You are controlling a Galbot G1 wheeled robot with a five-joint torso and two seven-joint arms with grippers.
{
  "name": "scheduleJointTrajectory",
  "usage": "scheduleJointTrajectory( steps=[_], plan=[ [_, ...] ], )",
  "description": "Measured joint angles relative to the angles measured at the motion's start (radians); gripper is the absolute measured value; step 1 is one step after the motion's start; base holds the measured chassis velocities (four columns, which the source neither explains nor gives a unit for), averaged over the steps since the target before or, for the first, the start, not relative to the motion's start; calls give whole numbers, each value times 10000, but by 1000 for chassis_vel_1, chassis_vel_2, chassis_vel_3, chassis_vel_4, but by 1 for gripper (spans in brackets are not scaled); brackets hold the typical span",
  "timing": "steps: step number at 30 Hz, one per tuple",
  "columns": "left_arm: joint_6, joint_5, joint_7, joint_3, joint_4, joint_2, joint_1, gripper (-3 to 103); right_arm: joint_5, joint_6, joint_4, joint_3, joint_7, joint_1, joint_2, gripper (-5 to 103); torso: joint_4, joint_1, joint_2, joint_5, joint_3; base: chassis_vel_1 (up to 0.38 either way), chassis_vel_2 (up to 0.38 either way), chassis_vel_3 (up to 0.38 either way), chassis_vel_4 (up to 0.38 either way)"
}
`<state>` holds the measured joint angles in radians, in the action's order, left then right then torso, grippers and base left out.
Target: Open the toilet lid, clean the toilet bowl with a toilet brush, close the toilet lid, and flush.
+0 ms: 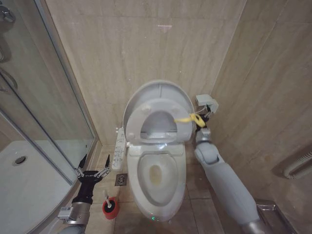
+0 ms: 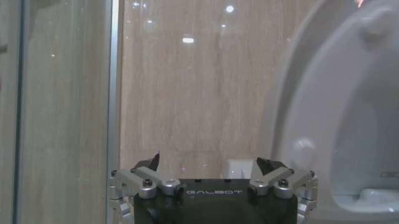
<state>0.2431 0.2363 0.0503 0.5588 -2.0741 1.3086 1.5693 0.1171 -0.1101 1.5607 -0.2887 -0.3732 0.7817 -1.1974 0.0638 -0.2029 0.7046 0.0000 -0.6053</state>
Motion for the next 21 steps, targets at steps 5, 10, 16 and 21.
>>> scheduleJointTrajectory(
  steps=[5,10,16,21],
  plan=[
    [0,0,0,1,0,0,3,100,-55,-77,909,-420,-17,1590,-15,100,5,0,0,1,0,0,0,0,0],
    [0,0,0,1,0,0,0,100,-259,-240,1961,-823,-67,3032,-179,100,1,1,0,0,1,0,0,0,0],
    [0,0,0,0,0,1,3,100,-500,-367,2765,-1166,-74,4290,-395,100,3,1,0,0,1,0,0,0,0],
    [0,0,0,0,0,0,-2,100,-782,-526,3549,-1515,-63,5741,-743,100,6,1,1,0,1,0,0,0,0]
  ],
)
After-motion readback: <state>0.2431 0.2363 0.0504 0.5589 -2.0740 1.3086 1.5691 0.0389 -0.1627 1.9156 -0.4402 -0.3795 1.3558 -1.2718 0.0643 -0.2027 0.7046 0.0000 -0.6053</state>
